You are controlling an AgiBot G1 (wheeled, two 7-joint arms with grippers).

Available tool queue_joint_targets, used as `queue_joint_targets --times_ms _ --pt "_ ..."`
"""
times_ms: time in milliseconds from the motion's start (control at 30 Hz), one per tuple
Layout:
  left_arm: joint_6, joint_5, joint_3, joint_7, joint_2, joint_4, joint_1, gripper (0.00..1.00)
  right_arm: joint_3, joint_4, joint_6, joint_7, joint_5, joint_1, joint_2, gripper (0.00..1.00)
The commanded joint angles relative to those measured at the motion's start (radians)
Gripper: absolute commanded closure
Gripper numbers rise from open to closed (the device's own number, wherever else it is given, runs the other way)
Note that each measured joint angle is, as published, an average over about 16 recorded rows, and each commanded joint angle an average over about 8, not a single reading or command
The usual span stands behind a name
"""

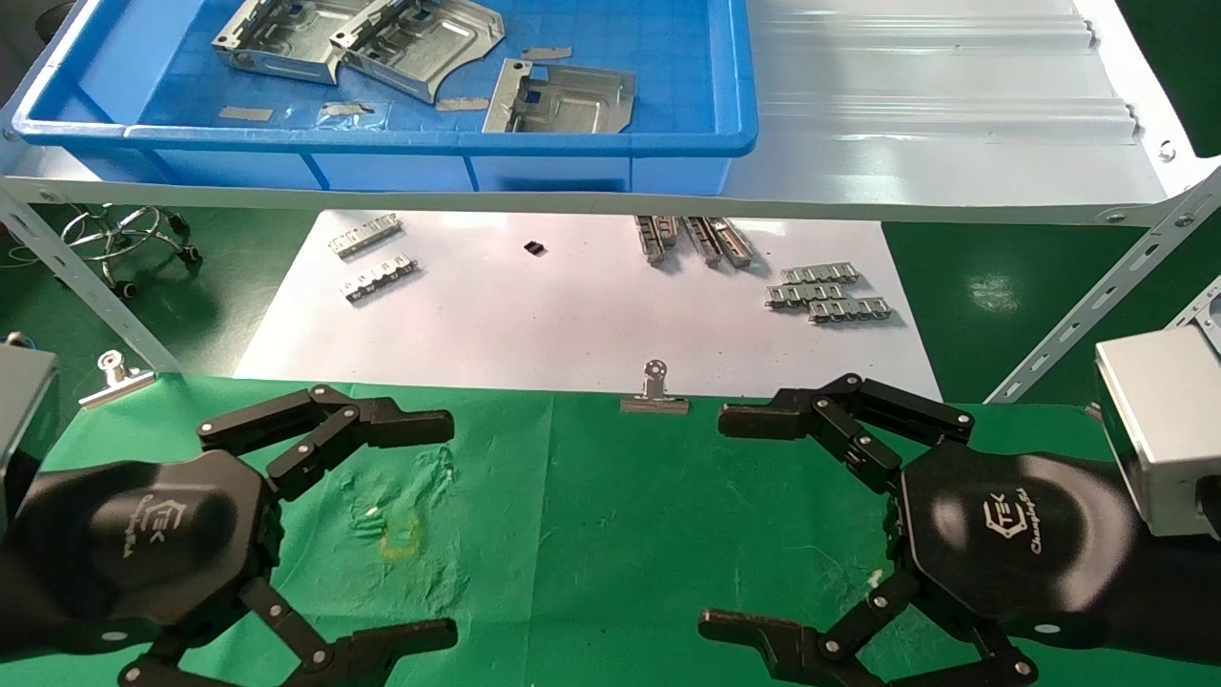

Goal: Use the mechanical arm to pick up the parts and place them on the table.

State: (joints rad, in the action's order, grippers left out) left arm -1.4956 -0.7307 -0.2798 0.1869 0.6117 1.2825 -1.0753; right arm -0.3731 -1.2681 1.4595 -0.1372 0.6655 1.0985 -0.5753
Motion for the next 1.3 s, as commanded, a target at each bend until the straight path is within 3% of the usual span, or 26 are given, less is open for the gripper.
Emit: queue_joint_targets --times_ms 33,433,700,1000,1300 --pt "0.000 0.000 0.000 0.000 0.000 0.000 0.000 0.00 0.000 0.000 0.000 0.000 0.000 0.000 0.000 0.00" --pt "0.000 0.000 0.000 0.000 0.000 0.000 0.000 0.00 0.000 0.000 0.000 0.000 0.000 0.000 0.000 0.01" --pt "0.000 0.000 0.000 0.000 0.000 0.000 0.000 0.00 0.000 0.000 0.000 0.000 0.000 0.000 0.000 0.99" --pt "0.029 -0.001 0.005 0.004 0.017 -0.011 -0.025 0.00 0.000 0.000 0.000 0.000 0.000 0.000 0.000 1.00" --pt "0.153 -0.032 0.003 0.050 0.084 -0.071 -0.129 0.00 0.000 0.000 0.000 0.000 0.000 0.000 0.000 1.00"
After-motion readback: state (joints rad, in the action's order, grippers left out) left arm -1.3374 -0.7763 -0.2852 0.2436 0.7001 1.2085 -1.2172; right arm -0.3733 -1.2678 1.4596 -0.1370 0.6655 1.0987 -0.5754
